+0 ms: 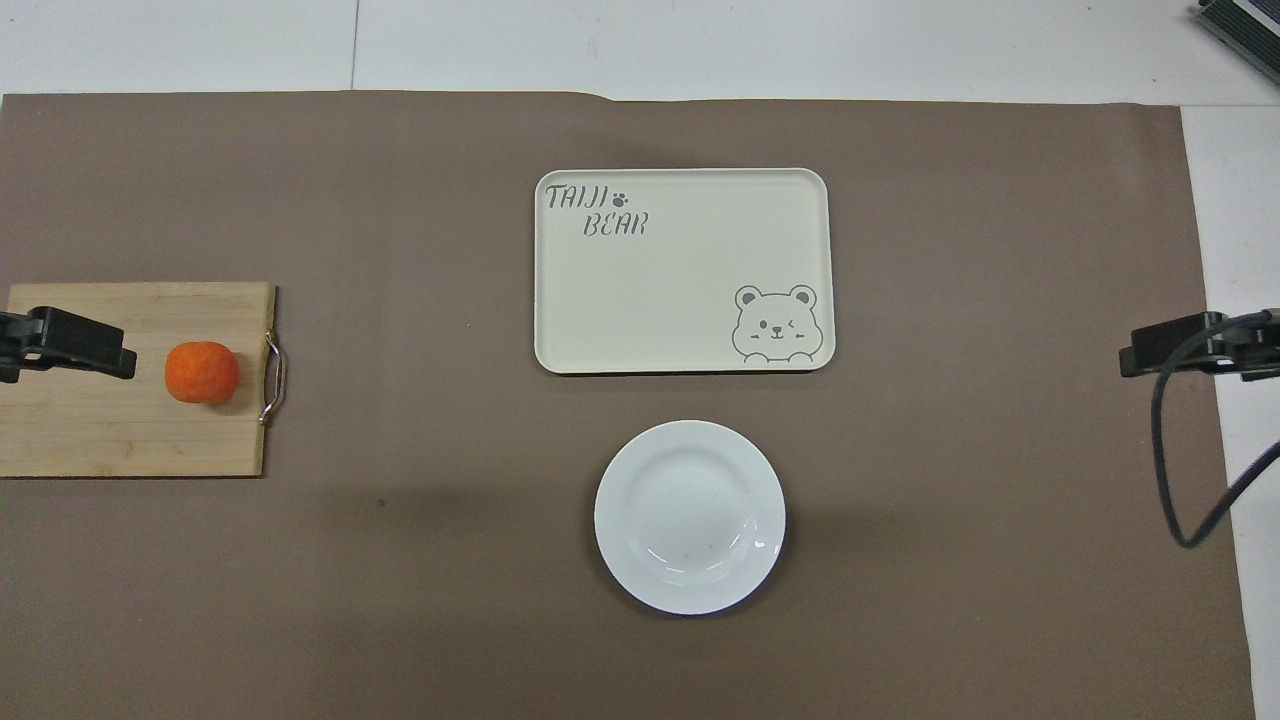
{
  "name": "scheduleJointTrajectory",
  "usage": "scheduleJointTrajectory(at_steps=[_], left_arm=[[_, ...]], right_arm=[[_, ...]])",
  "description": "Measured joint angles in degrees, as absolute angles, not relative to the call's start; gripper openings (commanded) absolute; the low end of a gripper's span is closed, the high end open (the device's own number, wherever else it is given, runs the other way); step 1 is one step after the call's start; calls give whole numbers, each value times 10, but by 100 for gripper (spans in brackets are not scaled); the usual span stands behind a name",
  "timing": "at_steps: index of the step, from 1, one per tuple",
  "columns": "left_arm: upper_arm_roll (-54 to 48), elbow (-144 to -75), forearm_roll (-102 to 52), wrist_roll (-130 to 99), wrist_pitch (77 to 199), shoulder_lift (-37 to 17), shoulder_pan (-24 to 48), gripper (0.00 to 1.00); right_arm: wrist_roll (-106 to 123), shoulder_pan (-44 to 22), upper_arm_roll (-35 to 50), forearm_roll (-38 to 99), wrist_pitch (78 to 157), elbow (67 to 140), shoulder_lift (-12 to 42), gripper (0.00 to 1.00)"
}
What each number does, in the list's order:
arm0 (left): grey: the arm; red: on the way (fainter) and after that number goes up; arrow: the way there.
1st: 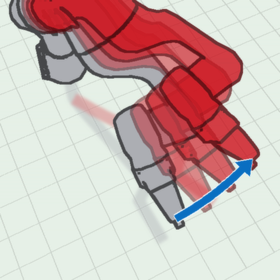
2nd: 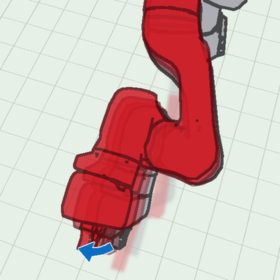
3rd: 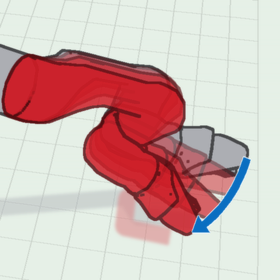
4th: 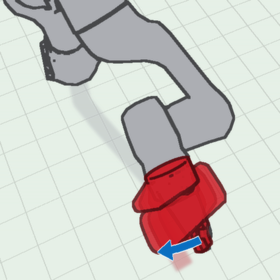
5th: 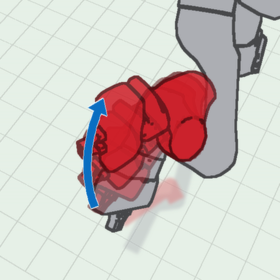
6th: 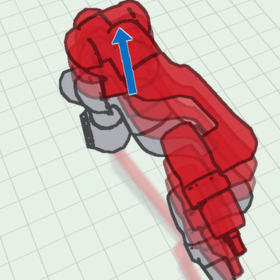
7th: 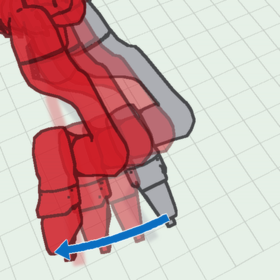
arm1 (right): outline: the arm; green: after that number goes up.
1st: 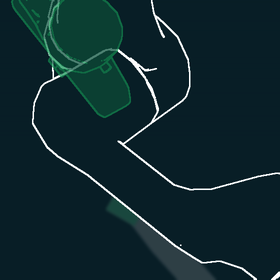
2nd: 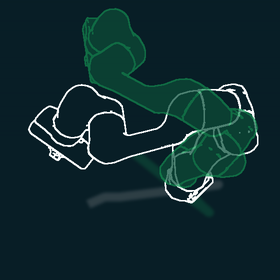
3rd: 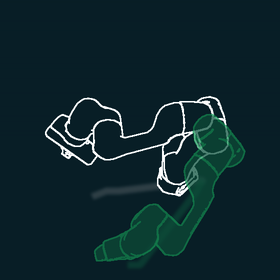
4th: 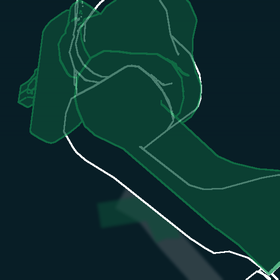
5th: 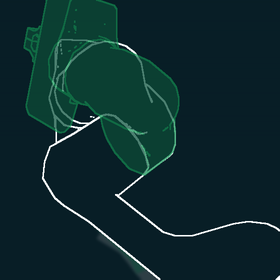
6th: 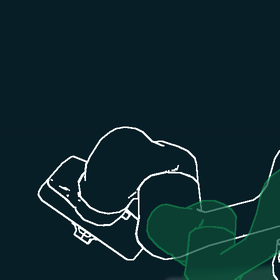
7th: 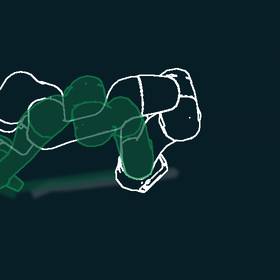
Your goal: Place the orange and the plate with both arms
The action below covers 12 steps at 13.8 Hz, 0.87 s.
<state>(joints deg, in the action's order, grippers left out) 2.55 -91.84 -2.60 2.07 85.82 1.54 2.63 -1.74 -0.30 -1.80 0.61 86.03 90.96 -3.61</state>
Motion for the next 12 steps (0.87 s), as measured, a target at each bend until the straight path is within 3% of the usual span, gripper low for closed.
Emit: scheduleJointTrajectory(at_steps=[12], left_arm=[[25, -932, -26, 21, 861, 16, 26, 100]], right_arm=[[-16, -3, -18, -3, 866, 913, -39, 100]])
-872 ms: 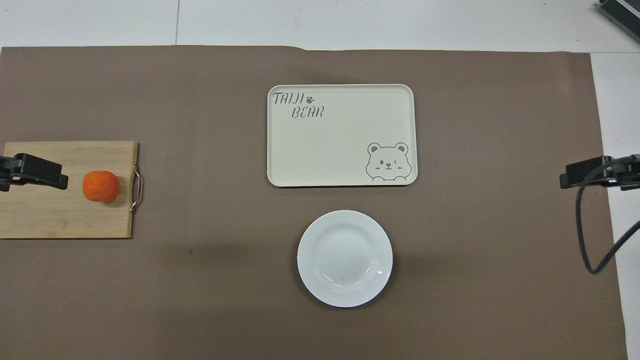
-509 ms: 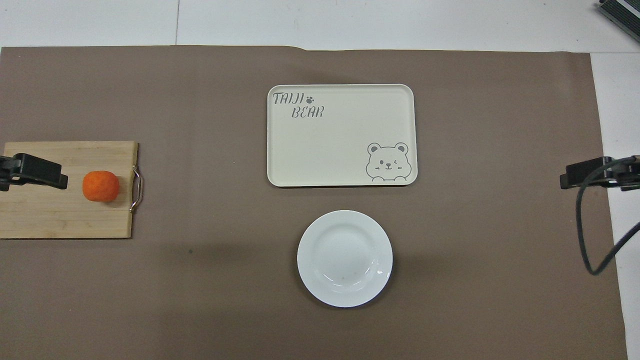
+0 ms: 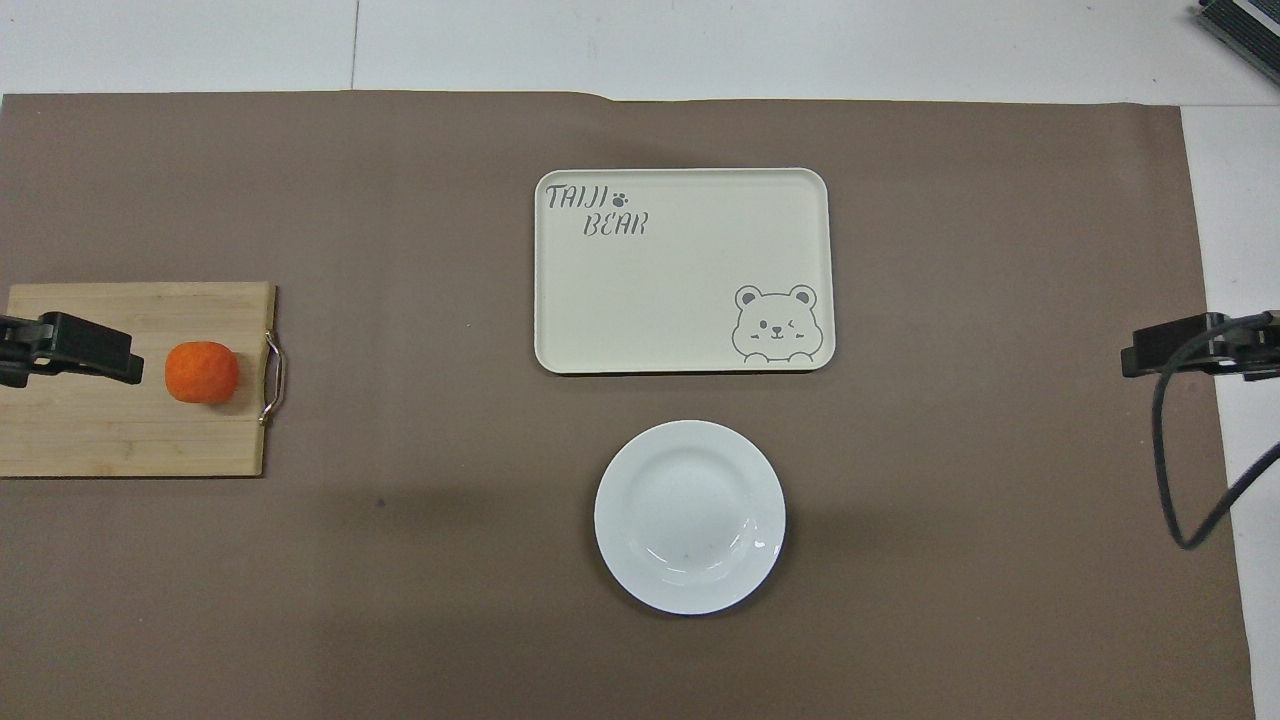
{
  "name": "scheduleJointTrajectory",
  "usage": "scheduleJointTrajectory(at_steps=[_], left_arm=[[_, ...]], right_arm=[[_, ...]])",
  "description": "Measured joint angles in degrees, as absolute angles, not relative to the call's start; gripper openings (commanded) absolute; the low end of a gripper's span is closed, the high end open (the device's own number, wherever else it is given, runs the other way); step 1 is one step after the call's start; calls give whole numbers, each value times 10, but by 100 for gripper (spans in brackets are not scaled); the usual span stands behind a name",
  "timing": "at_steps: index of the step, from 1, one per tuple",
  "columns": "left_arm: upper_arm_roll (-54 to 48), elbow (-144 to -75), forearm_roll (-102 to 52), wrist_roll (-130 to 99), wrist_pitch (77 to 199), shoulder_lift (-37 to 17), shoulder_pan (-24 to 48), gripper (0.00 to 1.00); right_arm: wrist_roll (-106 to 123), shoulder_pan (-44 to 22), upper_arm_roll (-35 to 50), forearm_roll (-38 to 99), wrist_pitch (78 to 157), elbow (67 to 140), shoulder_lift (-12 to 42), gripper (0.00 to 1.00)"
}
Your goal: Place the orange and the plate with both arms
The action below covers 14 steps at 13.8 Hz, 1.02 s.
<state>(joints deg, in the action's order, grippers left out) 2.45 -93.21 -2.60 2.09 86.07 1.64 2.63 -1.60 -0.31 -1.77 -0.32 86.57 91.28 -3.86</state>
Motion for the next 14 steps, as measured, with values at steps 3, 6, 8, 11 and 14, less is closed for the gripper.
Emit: scheduleJointTrajectory(at_steps=[3, 6, 8, 11, 14], left_arm=[[25, -958, -26, 21, 889, 17, 26, 100], [26, -997, -26, 25, 942, 17, 26, 100], [29, -1021, -26, 30, 980, 17, 24, 100], [33, -1051, -26, 37, 1021, 17, 14, 100], [34, -1077, -26, 73, 1065, 9, -19, 100]], right_arm=[[-12, -3, -17, -17, 869, 914, -39, 100], [-12, -3, -17, -17, 869, 915, -39, 100], [-12, -3, -17, -17, 869, 916, -40, 100], [-12, -3, -17, -17, 869, 917, -40, 100], [-12, -3, -16, -17, 869, 917, -40, 100]])
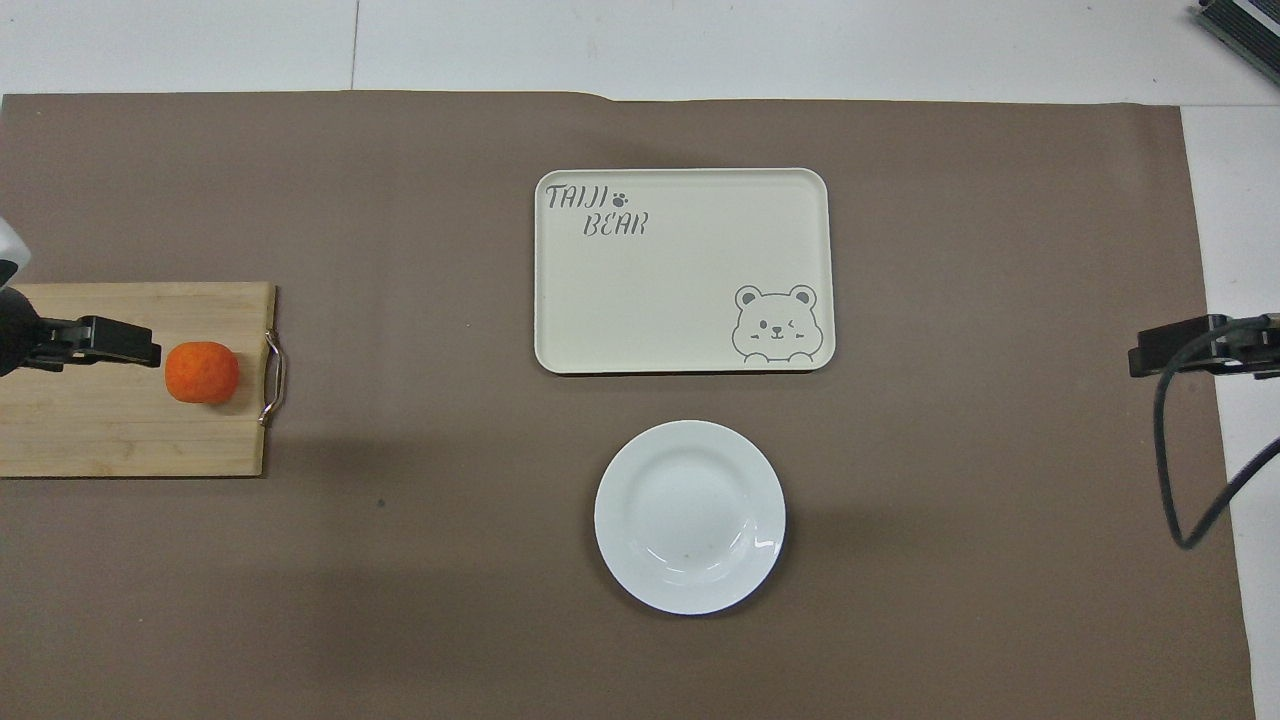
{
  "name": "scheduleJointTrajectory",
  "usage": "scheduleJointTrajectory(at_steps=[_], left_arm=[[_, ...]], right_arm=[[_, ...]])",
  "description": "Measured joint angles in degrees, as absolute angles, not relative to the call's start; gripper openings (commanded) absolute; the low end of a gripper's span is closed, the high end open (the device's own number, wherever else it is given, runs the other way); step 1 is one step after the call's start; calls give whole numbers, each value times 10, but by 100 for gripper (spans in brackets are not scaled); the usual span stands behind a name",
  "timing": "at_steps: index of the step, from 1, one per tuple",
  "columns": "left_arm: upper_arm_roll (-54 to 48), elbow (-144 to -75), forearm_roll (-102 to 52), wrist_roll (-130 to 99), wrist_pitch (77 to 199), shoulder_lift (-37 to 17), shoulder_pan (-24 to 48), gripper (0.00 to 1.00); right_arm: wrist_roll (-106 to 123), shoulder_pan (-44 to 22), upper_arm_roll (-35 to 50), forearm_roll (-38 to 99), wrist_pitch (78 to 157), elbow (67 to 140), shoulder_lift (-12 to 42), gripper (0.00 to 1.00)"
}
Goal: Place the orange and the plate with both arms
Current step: 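Move the left gripper onto the orange and close on it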
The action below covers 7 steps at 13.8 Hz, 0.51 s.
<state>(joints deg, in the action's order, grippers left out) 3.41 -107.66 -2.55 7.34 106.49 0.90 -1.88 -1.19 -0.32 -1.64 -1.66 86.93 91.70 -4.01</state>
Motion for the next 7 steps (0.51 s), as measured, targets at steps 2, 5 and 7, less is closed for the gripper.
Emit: scheduleJointTrajectory(at_steps=[2, 5, 7], left_arm=[[34, -1091, -26, 81, 1088, 1, -27, 100], [33, -1103, -26, 81, 1111, -17, -27, 100], [34, -1108, -26, 84, 1144, -46, -29, 100]], right_arm=[[-12, -3, -16, -17, 869, 917, -40, 100], [-12, -3, -16, -17, 869, 917, -40, 100], [-15, -3, -16, -16, 872, 917, -40, 100]])
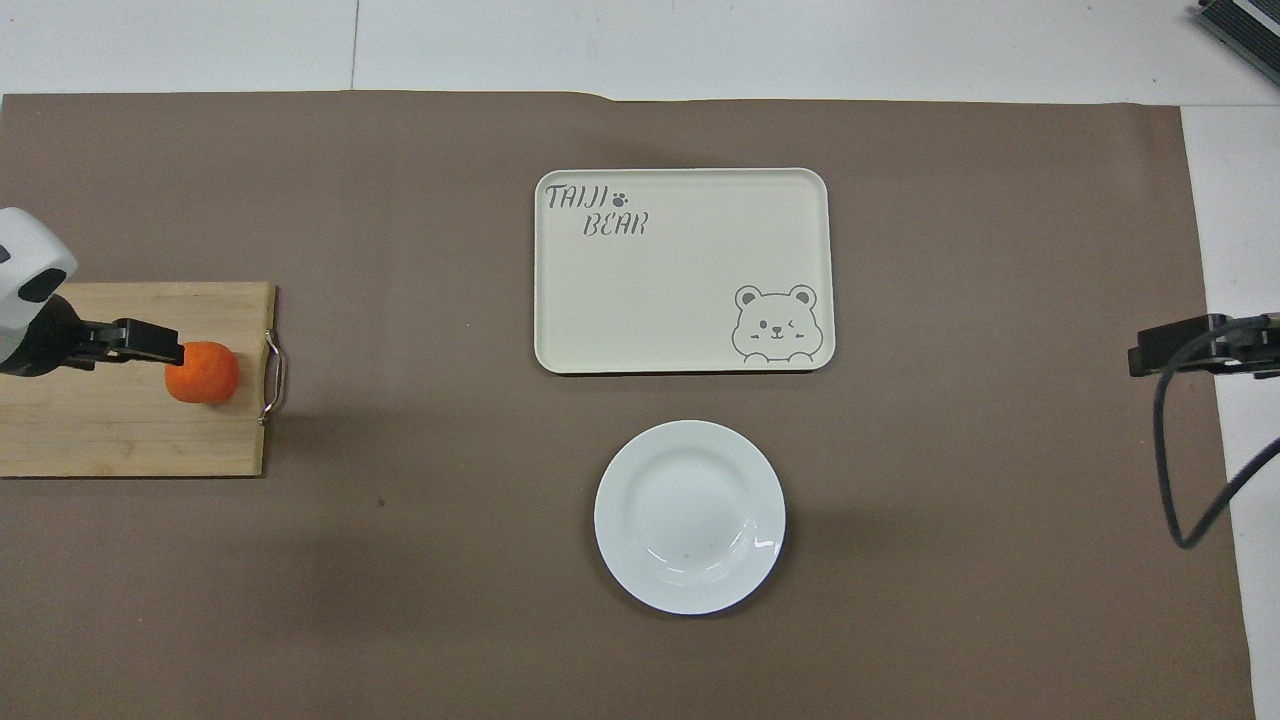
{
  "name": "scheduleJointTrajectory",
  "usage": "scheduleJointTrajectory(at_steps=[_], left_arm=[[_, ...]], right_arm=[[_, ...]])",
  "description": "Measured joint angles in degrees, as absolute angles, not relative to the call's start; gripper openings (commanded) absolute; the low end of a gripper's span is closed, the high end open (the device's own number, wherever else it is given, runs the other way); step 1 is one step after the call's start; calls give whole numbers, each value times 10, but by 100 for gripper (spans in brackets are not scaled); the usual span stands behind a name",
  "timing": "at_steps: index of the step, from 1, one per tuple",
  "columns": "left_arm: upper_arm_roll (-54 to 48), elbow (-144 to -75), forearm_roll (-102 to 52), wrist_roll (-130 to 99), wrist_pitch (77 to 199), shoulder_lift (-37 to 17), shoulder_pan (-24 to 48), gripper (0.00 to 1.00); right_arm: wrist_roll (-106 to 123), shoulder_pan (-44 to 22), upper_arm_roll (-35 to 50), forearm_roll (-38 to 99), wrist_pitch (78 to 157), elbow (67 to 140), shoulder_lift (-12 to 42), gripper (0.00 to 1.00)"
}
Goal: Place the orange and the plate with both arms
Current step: 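Move the left gripper onto the orange and close on it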
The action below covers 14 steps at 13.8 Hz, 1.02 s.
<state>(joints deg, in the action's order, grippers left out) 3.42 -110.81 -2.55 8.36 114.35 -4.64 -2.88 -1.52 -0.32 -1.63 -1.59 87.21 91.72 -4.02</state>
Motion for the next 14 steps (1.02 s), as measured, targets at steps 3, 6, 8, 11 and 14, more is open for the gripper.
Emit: scheduleJointTrajectory(at_steps=[3, 6, 8, 11, 14], left_arm=[[34, -1108, -26, 89, 1172, -84, -33, 100], [34, -1117, -26, 89, 1190, -97, -33, 100], [34, -1138, -26, 90, 1215, -99, -33, 100], [32, -1155, -26, 90, 1231, -100, -33, 100], [31, -1184, -26, 90, 1264, -103, -33, 100]], right_arm=[[-27, -3, -17, -15, 879, 916, -38, 100], [-28, -3, -18, -10, 880, 916, -37, 100], [-28, -3, -18, -10, 880, 916, -37, 100], [-28, -3, -18, -10, 880, 916, -37, 100], [-28, -2, -18, -10, 880, 916, -37, 100]])
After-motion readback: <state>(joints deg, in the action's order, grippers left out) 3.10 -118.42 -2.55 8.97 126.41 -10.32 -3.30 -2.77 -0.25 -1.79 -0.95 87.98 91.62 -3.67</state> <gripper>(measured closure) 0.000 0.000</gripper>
